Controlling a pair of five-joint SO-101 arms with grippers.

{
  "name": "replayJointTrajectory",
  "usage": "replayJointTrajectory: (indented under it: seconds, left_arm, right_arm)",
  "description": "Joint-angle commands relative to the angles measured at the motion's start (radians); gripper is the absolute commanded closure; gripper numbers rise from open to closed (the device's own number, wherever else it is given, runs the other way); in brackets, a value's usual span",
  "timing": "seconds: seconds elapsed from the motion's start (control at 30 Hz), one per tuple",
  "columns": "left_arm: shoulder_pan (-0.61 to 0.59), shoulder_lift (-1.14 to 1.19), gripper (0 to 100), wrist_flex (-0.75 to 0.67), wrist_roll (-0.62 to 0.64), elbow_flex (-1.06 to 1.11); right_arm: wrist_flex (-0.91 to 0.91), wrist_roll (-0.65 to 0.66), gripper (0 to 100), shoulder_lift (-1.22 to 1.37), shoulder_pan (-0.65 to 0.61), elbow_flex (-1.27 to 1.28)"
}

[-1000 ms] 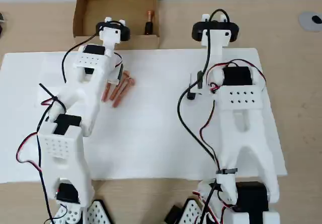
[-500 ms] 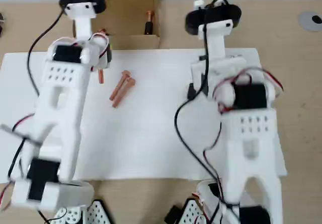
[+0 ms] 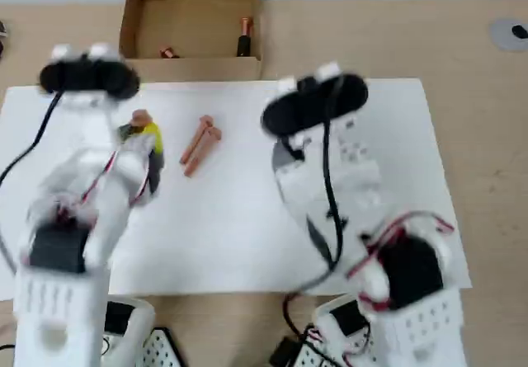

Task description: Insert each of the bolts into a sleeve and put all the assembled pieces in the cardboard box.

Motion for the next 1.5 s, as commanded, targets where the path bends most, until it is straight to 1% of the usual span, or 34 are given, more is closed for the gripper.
replayJointTrajectory:
  seconds: [0.0, 0.17, 0.3, 0.43, 0.5, 0.63, 0.77, 1.0, 1.07, 1.17, 1.23, 1.47]
  left_arm:
    - [0.009, -0.289, 99, -0.064, 0.002, 0.118]
    - [0.009, -0.582, 99, -0.258, 0.002, 0.397]
    - [0.009, -0.746, 99, -0.310, 0.006, 0.540]
    - [0.009, -0.731, 99, -0.333, 0.031, 0.560]
    - [0.014, -0.731, 99, -0.368, 0.086, 0.555]
    - [0.017, -0.731, 99, -0.440, 0.213, 0.545]
    - [0.018, -0.727, 99, -0.413, 0.308, 0.470]
    - [0.028, -0.725, 99, -0.276, 0.399, 0.354]
    - [0.087, -0.725, 99, -0.245, 0.405, 0.333]
    - [0.226, -0.725, 99, -0.195, 0.405, 0.318]
    - [0.281, -0.725, 99, -0.195, 0.405, 0.318]
    - [0.296, -0.685, 99, -0.196, 0.399, 0.327]
  right_arm:
    - [-0.104, -0.014, 98.8, -0.136, -0.036, 0.122]
    - [-0.284, -0.014, 98.8, -0.285, -0.041, 0.334]
    - [-0.376, -0.014, 98.8, -0.377, -0.099, 0.498]
    - [-0.485, -0.014, 98.8, -0.472, -0.206, 0.657]
    - [-0.555, -0.003, 98.8, -0.513, -0.254, 0.734]
    - [-0.655, 0.064, 98.8, -0.582, -0.328, 0.872]
    - [-0.707, 0.091, 98.8, -0.638, -0.346, 0.957]
    - [-0.713, 0.092, 98.8, -0.690, -0.346, 1.020]
    - [-0.712, 0.092, 98.8, -0.697, -0.346, 1.026]
    - [-0.712, 0.092, 98.8, -0.705, -0.346, 1.030]
    - [-0.710, 0.092, 98.8, -0.713, -0.346, 1.029]
    - [-0.709, 0.092, 98.8, -0.734, -0.346, 1.030]
